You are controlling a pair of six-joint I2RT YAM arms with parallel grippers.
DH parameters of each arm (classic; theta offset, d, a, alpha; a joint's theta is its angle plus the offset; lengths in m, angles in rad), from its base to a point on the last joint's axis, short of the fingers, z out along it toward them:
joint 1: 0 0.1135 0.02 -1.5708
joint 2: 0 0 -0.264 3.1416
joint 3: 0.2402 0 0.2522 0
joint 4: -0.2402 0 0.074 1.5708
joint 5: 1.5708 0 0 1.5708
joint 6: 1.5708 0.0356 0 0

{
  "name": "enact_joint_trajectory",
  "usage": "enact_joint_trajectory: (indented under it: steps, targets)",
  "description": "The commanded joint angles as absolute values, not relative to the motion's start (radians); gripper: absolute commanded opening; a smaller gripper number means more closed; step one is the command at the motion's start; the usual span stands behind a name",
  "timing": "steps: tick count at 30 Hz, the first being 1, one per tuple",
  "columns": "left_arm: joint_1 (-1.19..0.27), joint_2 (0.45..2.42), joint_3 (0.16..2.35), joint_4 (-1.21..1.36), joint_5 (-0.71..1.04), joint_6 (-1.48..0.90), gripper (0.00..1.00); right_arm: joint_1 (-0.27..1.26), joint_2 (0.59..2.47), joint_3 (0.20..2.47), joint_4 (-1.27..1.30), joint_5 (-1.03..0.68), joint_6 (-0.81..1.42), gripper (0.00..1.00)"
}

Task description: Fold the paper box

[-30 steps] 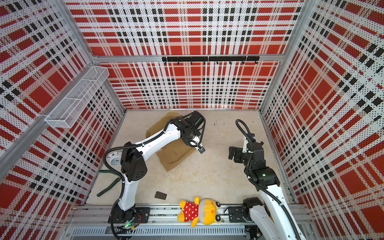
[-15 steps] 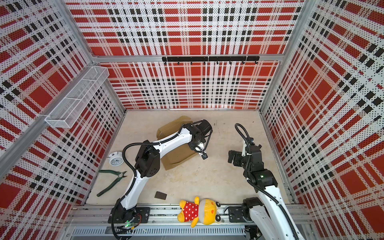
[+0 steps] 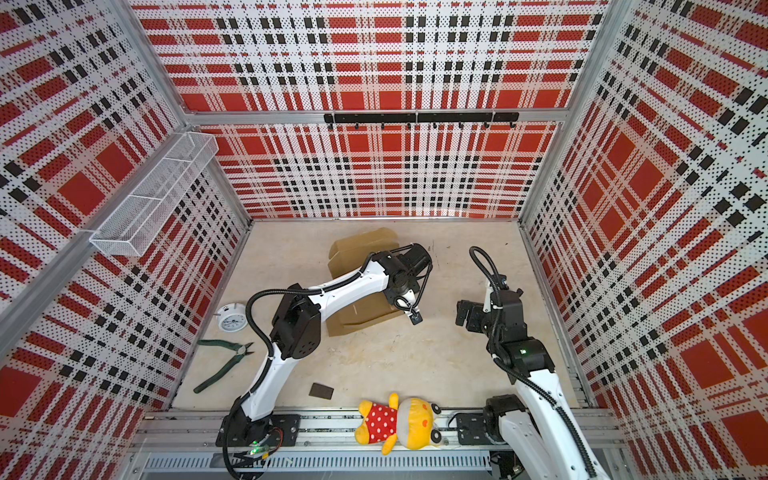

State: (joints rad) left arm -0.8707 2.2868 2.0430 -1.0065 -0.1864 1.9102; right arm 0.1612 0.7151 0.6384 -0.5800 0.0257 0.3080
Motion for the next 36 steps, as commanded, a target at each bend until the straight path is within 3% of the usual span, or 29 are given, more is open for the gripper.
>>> enact_joint_trajectory:
  steps: [1,10,17,21,28,33,36]
  targets:
    - [-0.886,2.178,1.973,-0.981,-0.105,2.478,0.58,0.156,0.724,0.637,-0.549,0.007,0.297,1.0]
    - [-0.885,1.965,1.84,-0.872,0.03,2.181,0.59,0.156,0.82,0.684,-0.521,-0.112,0.249,0.96]
    - [-0.887,1.754,1.721,-0.807,0.085,1.866,0.59,0.161,1.045,0.788,-0.403,-0.254,0.233,0.91]
    - [-0.865,1.664,1.717,-0.822,0.076,1.572,0.59,0.161,1.164,0.832,-0.302,-0.287,0.262,0.9]
    - [-0.684,1.489,1.512,-0.68,0.096,1.097,0.6,0.161,1.412,0.949,-0.236,-0.371,0.314,0.85]
    - [-0.526,1.446,1.355,-0.494,0.128,0.69,0.61,0.191,1.472,0.969,-0.194,-0.395,0.358,0.83]
    - [-0.425,1.474,1.313,-0.394,0.161,0.407,0.67,0.213,1.477,0.969,-0.209,-0.382,0.361,0.83]
